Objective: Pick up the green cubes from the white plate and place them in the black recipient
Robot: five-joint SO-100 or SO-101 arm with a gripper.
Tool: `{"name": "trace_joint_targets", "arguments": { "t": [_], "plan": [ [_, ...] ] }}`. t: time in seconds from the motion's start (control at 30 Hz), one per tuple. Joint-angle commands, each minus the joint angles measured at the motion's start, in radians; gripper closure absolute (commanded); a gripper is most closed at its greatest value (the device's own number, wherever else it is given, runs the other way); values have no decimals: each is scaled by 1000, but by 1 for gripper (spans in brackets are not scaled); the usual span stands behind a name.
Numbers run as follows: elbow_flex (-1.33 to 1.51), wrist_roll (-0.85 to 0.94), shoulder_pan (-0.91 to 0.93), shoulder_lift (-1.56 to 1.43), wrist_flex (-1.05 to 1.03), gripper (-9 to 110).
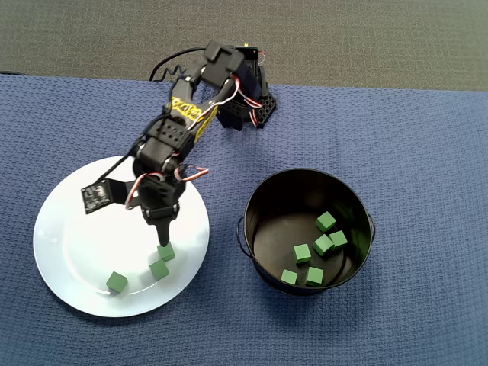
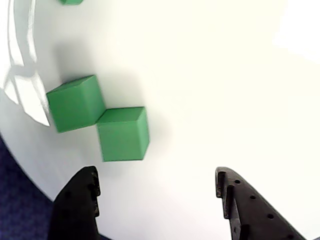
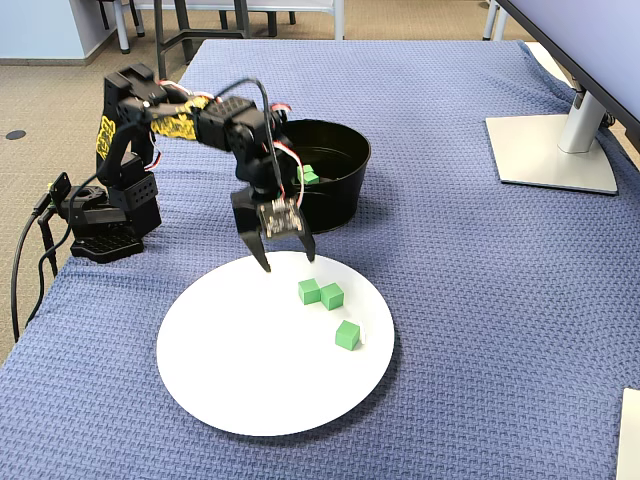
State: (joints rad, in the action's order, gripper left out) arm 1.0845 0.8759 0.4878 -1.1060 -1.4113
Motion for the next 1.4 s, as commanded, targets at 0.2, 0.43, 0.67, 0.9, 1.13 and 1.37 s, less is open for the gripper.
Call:
{"name": "trace_joint_targets", "arguments": {
  "t": [0.2, 0.43, 0.67, 0.9, 1.13, 1.37],
  "plan": [
    [-187, 8, -14, 121, -9, 78],
    [-140, 29, -35, 137, 41, 79],
    [-115, 26, -57, 149, 75, 80],
    [-110, 69, -74, 175, 61, 82],
    [-109, 100, -69, 190, 69, 82],
    [-144, 104, -63, 235, 77, 82]
  ]
}}
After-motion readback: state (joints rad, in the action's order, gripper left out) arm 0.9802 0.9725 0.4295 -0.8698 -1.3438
